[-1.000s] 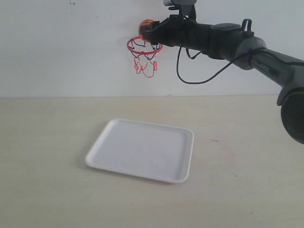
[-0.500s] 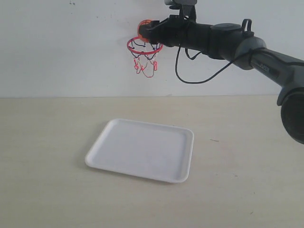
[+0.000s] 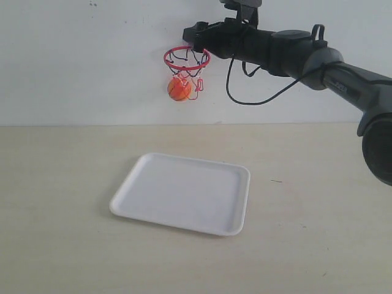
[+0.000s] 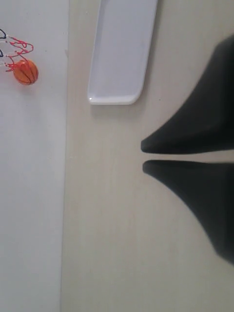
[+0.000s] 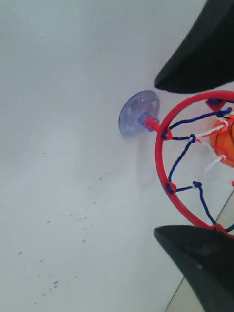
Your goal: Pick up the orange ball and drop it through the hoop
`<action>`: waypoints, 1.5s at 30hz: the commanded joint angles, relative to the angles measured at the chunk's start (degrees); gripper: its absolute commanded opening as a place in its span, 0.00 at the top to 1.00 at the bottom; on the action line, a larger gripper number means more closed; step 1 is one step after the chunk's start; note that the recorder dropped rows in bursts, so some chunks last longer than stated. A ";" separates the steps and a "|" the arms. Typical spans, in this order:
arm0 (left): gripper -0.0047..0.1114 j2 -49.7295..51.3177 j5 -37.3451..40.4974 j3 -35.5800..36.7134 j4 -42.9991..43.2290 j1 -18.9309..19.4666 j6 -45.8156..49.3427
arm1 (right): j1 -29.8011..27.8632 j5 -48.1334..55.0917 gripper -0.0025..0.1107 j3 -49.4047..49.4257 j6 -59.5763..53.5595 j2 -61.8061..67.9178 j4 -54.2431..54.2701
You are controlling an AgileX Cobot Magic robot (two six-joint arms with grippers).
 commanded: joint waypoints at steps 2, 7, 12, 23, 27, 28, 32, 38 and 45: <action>0.92 -0.09 -0.45 0.22 -0.16 0.15 -0.14 | -0.06 0.72 0.65 -0.32 0.44 -0.17 0.30; 0.92 -0.09 -0.45 0.22 -0.16 0.15 -0.14 | -0.47 2.26 0.98 -0.32 0.69 -0.17 -2.45; 0.92 -0.09 -0.45 0.22 -0.16 0.15 -0.14 | -2.63 5.50 0.98 -0.32 5.65 -0.39 -9.79; 0.92 -0.09 -0.45 0.22 -0.16 0.15 -0.14 | -14.22 28.31 0.98 -0.32 20.39 -0.75 -13.33; 0.92 -0.09 -0.45 0.22 -0.16 0.15 -0.14 | -18.03 37.56 0.98 -0.32 21.49 -1.99 -14.95; 0.92 -0.09 -0.45 0.22 -0.16 0.15 -0.14 | -18.70 39.90 0.98 -0.32 21.49 -2.54 -16.69; 0.92 -0.09 -0.45 0.22 -0.16 0.15 -0.14 | -19.88 47.22 0.98 -0.32 22.63 -6.46 -27.38; 0.92 -0.09 -0.45 0.22 -0.16 0.15 -0.14 | -20.01 48.67 0.98 -0.17 31.32 -13.02 -43.60; 0.92 -0.09 -0.45 0.22 -0.16 0.15 -0.14 | -20.04 48.67 0.98 11.32 36.27 -23.15 -47.74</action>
